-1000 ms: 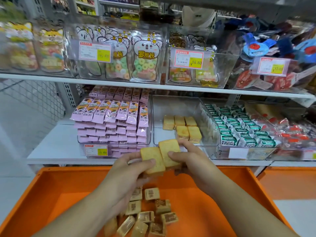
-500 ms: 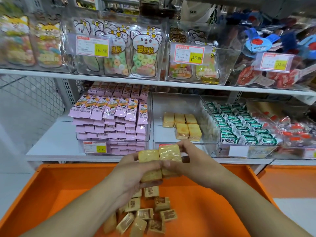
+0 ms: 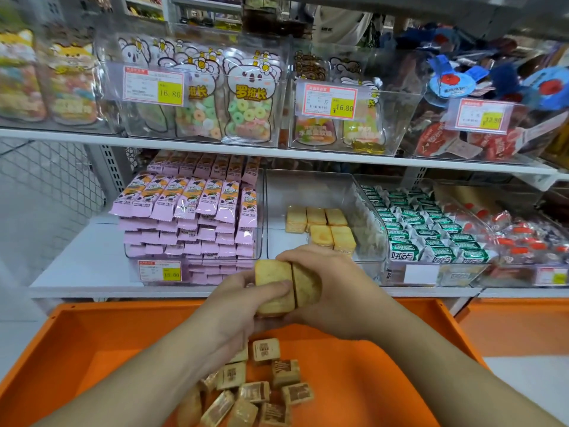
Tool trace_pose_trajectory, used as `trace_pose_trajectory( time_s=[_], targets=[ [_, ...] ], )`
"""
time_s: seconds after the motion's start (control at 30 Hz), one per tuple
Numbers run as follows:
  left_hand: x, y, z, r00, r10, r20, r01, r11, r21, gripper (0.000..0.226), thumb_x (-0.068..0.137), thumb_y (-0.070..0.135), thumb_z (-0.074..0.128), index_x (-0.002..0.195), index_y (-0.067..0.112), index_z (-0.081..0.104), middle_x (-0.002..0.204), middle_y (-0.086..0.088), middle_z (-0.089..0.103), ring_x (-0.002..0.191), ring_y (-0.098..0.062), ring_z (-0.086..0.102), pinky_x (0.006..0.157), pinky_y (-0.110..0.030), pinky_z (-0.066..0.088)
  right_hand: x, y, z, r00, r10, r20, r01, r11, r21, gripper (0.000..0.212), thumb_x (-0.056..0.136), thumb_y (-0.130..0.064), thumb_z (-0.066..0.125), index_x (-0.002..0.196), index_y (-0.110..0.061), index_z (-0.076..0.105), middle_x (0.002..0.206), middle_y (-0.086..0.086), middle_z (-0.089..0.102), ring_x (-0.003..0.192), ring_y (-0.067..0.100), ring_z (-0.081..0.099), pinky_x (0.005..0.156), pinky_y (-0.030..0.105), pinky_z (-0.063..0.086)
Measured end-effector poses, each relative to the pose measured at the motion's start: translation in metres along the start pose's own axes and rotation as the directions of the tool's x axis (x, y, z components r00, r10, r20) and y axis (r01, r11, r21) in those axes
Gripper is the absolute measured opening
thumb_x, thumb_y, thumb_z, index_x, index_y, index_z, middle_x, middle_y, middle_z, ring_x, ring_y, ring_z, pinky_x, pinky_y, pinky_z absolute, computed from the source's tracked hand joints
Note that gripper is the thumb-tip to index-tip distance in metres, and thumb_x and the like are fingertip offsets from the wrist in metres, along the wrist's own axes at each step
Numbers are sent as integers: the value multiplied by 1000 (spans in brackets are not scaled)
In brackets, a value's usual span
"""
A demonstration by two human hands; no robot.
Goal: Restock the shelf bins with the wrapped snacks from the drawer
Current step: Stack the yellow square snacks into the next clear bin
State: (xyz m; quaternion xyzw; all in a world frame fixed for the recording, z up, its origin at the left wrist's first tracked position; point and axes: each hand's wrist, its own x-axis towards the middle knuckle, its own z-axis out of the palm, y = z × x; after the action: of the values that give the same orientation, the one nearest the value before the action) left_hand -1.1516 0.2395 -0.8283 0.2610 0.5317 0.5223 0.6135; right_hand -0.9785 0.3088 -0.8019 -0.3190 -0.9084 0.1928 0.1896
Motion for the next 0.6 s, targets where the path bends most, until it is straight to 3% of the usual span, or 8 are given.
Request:
trace_pose_trajectory(
  time_s=[0.13, 0.23, 0.27, 0.33, 0.4, 0.47, 0.53, 0.6],
  targets=[
    [6, 1, -4, 999, 46, 28, -47, 999, 10, 33, 100, 30, 64, 125, 10, 70, 118, -14, 76, 109, -35, 73, 94, -54, 60, 20, 19, -13, 991, 108, -77, -111, 993, -43, 84, 62, -43, 99, 137, -35, 63, 128, -17, 62, 117, 4, 55, 102, 21, 43],
    [13, -2, -13, 980, 194, -51, -166, 929, 330, 24, 107, 42, 51, 123, 40, 69, 125, 12, 69, 104, -12, 73, 92, -50, 62, 46, 48, -25, 964, 229, -136, -241, 968, -76, 87, 61, -45, 99, 138, -36, 61, 131, -14, 61, 118, 10, 56, 103, 30, 45],
    [15, -4, -17, 966, 258, -10, -222, 848, 482, 27, 108, 45, 45, 127, 48, 65, 131, 23, 62, 109, 1, 67, 99, -42, 59, 56, 59, -25, 955, 259, -145, -272, 959, -79, 86, 60, -44, 99, 138, -35, 61, 129, -12, 62, 117, 11, 57, 101, 29, 46],
    [21, -9, -24, 926, 340, 162, -342, 582, 738, 38, 108, 52, 37, 145, 55, 48, 148, 41, 38, 129, 24, 38, 117, -25, 36, 77, 79, -17, 944, 303, -128, -314, 947, -73, 86, 60, -42, 100, 137, -35, 63, 126, -11, 63, 115, 12, 58, 100, 29, 46],
    [26, -13, -29, 905, 313, 289, -399, 385, 832, 51, 106, 58, 32, 157, 57, 26, 156, 50, 10, 144, 24, 11, 124, -24, 20, 95, 95, -5, 946, 308, -97, -316, 946, -78, 83, 60, -42, 100, 135, -36, 64, 124, -13, 64, 114, 12, 60, 100, 32, 48],
    [30, -15, -32, 905, 265, 333, -401, 265, 877, 57, 105, 61, 28, 158, 61, 8, 153, 55, -10, 150, 15, 8, 126, -31, 23, 111, 107, 7, 953, 298, -45, -301, 949, -93, 80, 63, -40, 99, 135, -34, 64, 121, -15, 62, 111, 11, 57, 92, 28, 45],
    [32, -16, -32, 907, 241, 346, -390, 165, 906, 60, 106, 59, 28, 156, 62, -3, 150, 55, -22, 152, 6, 16, 121, -32, 34, 123, 118, 22, 956, 292, 14, -289, 951, -111, 82, 66, -35, 99, 138, -31, 61, 125, -12, 61, 112, 11, 55, 89, 25, 39],
    [31, -14, -30, 917, 222, 331, -365, 134, 921, 62, 106, 58, 29, 155, 63, -8, 147, 55, -27, 149, 3, 26, 114, -29, 41, 132, 129, 35, 953, 296, 66, -288, 951, -117, 83, 67, -32, 98, 140, -32, 58, 133, -10, 59, 119, 13, 55, 93, 28, 41]
  ],
)
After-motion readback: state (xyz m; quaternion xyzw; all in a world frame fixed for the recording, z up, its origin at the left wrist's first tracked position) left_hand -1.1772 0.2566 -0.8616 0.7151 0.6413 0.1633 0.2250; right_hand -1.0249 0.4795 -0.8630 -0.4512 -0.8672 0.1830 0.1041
